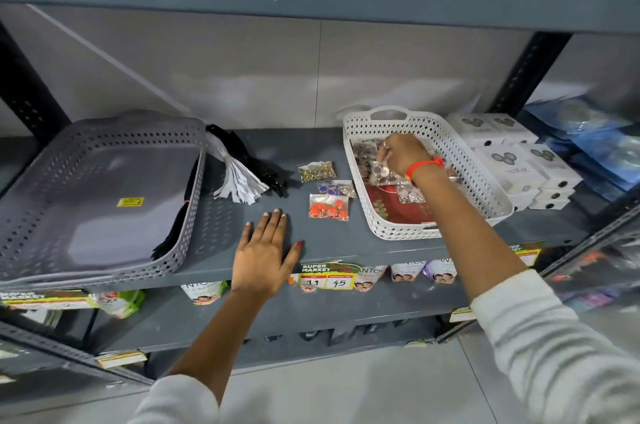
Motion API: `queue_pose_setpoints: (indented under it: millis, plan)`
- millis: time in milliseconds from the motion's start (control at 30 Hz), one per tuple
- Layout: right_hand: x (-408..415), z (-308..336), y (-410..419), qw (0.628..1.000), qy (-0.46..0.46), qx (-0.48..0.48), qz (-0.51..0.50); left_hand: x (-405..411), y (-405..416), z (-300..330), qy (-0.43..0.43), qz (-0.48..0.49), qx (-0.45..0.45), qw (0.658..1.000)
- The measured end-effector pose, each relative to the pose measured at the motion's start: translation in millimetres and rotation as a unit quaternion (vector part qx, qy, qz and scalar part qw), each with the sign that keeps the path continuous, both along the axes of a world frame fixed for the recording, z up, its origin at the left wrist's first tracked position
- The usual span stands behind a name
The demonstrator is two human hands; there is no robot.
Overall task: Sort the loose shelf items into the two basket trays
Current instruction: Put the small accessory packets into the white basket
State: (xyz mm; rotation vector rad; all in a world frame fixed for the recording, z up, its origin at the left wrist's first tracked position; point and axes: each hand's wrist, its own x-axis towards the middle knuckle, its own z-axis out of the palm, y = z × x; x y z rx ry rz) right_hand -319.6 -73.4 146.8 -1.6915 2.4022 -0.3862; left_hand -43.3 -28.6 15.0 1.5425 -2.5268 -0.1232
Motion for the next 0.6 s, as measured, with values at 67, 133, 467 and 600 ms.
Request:
queue_pose_setpoints:
  millis: [67, 133, 467, 600]
  plan:
    - [1.9, -11.3, 0.1, 0.999, -0.005, 0.047, 0.005, 0.3, -0.3, 1.0, -0.009, -0.001, -0.004, 1.000]
    - [3.9, -21.6, -2.0, 0.997, -0.020, 0.076, 0.013, 0.8, -0.4, 1.3, -0.011, -0.001, -0.003, 1.000]
    - [11.9, -24.4, -11.0, 0.986, -0.132, -0.099, 0.015, 0.3, 0.0, 0.4, -0.007, 0.006, -0.001, 1.000]
    - [48.5, -12.7, 0.0, 0.980, -0.139, -0.086, 0.109, -0.5, 1.3, 1.8, -0.008, 0.009, -0.005, 1.000]
